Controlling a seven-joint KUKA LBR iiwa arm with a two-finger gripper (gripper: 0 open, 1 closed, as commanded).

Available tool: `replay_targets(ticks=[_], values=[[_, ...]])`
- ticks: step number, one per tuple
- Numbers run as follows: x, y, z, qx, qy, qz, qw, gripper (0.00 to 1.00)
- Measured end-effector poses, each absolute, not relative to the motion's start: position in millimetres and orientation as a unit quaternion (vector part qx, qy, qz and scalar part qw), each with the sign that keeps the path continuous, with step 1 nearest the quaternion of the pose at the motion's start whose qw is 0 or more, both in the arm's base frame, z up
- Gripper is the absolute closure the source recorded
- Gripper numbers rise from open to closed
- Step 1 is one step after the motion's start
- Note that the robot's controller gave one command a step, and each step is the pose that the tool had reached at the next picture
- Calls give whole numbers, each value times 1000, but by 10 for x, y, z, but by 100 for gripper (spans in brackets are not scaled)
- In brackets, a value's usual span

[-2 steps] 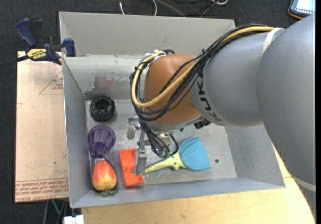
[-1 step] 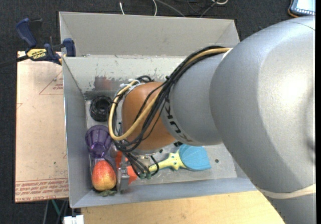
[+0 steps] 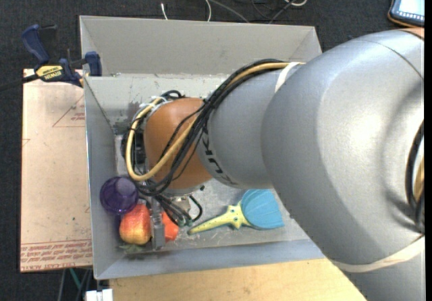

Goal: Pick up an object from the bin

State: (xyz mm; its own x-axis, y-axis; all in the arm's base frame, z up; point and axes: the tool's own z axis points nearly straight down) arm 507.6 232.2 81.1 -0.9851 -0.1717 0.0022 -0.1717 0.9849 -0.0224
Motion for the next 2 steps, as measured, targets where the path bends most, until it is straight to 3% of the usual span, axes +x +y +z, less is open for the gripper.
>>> replay_targets(ticks=[1, 2], values=[[4901, 2252, 789, 23, -1000, 0, -4, 100], [4901, 2252, 790, 23, -1000, -1, -4, 100]])
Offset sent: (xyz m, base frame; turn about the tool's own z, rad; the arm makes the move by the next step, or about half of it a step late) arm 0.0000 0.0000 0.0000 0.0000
